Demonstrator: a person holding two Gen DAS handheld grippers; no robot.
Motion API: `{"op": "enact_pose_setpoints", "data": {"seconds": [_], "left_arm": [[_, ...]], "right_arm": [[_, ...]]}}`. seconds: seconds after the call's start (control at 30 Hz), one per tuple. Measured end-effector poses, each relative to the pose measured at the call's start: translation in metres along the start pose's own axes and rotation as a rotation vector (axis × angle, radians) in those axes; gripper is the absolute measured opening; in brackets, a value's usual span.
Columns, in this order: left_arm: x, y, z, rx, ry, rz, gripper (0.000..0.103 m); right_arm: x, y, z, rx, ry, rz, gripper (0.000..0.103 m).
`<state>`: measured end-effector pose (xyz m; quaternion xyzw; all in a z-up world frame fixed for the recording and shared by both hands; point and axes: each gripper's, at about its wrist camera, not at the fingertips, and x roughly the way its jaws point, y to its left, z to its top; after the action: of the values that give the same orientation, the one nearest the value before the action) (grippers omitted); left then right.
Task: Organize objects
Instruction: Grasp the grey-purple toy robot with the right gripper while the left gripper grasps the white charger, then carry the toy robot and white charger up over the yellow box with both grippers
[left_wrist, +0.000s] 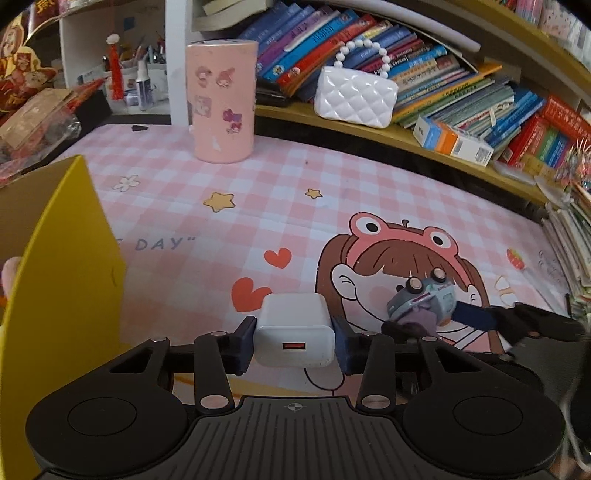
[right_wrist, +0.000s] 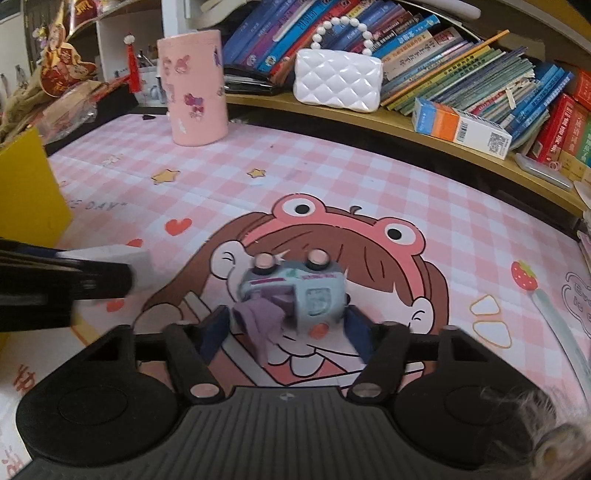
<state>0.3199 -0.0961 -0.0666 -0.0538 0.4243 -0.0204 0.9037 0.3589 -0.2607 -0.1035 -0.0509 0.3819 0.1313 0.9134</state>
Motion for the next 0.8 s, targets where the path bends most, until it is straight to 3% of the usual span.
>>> {"op": "enact_pose_setpoints", "data": {"seconds": [0.03,0.27,0.8], "left_arm": [[-0.001,0.001,-0.001,-0.002,-0.001,0.0,0.041],[-0.021,0.007,-0.009,-0.023,-0.013,-0.021,0.041],[-0.081,0.026,-0.042,-0.068,-0.05,-0.103,0.041]], "right_arm": [[0.0,-0.001,0.0,0.006,-0.003,0.003,0.056],[-0.016,0.0,-0.001,0.042,-0.019,0.001,0.055],[-0.097,0.025,-0.023,0.103,-0.041,-0.003,0.054]]}}
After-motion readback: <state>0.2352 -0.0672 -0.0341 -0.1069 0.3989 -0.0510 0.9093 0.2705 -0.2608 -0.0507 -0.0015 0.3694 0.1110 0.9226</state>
